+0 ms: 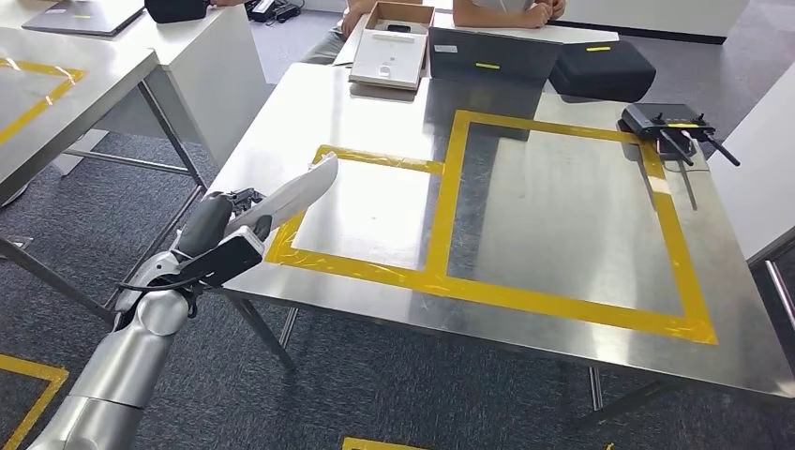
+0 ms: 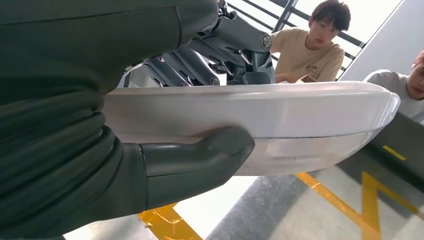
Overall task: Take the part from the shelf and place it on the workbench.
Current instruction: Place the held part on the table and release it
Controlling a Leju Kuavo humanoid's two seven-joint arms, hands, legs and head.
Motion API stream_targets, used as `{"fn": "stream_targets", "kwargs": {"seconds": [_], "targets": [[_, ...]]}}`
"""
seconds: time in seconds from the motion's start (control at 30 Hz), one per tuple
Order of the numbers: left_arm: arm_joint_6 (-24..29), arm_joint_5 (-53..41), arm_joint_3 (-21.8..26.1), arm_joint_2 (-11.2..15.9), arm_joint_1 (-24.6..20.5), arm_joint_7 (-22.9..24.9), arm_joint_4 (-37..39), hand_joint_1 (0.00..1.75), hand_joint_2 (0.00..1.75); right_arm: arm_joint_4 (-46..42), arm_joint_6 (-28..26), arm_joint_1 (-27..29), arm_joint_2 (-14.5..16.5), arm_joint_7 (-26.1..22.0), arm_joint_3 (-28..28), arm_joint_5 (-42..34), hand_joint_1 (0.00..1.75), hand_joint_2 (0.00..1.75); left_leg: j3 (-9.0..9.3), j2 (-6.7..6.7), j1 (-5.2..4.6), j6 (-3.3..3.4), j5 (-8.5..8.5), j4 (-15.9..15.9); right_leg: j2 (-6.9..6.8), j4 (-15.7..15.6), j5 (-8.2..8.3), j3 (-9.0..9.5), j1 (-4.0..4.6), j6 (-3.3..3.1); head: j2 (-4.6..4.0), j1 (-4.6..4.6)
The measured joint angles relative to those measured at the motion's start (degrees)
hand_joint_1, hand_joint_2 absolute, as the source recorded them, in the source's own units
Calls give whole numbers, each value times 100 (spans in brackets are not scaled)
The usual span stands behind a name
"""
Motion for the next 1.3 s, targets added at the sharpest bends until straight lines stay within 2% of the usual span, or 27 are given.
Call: {"fn": "stream_targets", "kwargs": {"seconds": [0.03, 0.07, 0.13, 0.2, 0.3, 0.43, 0.53, 0.87, 1.03, 1.3], "targets": [[152, -180, -12, -11, -93, -43, 300, 175, 175, 0, 6, -2, -5, -21, 0, 30, 0, 0, 6, -4, -6, -34, -37, 8, 1, -165, 142, 34, 11, -34, 0, -1], [352, -406, -39, -18, -184, -67, 611, 175, 175, 0, 12, -4, -8, -37, 0, 58, 0, 0, 3, -8, -18, -56, -65, 27, 3, -216, 188, 47, 18, -56, 0, -2], [799, -945, -143, -19, -352, -17, 1251, 175, 175, 0, 28, -8, -10, -41, 0, 117, 0, 0, 22, -2, -26, -31, -88, 14, 15, -230, 231, 83, 19, -86, 0, -4], [1073, -1381, -281, -17, -494, 107, 1839, 175, 175, 0, 46, -18, -13, -36, 1, 177, 0, 0, 68, 11, -30, 16, -91, -20, 30, -233, 217, 100, 21, -110, 0, -5], [1223, -1958, -540, -31, -627, 409, 2571, 175, 175, 0, 62, -30, -25, -38, 3, 250, 0, 0, 112, 25, -31, -6, -105, -80, 42, -233, 187, 108, 25, -151, 0, -4], [1396, -2451, -937, -91, -789, 711, 3189, 175, 175, 0, 110, -27, -55, -36, 5, 304, 0, 0, 138, 23, -30, -56, -122, -124, 23, -233, 155, 144, 27, -168, 0, -4], [1494, -2583, -1121, -186, -905, 826, 3460, 175, 175, 0, 132, -32, -89, -38, 7, 327, 0, 0, 176, 16, -28, -116, -143, -143, 11, -233, 124, 205, 25, -167, 0, -3], [1655, -3320, -1711, -519, -1236, 897, 3885, 175, 175, 0, 184, -28, -164, -38, 76, 500, 0, 0, 217, -5, -29, -117, -141, -120, -1, -234, 127, 268, 4, -148, 0, -2], [1782, -3445, -1877, -533, -1380, 1048, 3977, 175, 175, 0, 243, -20, -213, -38, 145, 578, 0, 0, 214, -5, -33, -112, -144, -112, -1, -239, 132, 270, 0, -135, -1, -2], [1895, -3445, -1892, -425, -1674, 1198, 4105, 175, 175, 0, 269, 22, -256, -37, 157, 652, 0, 0, 211, -1, -33, -111, -145, -108, 5, -240, 135, 265, 1, -131, -1, -2]]}}
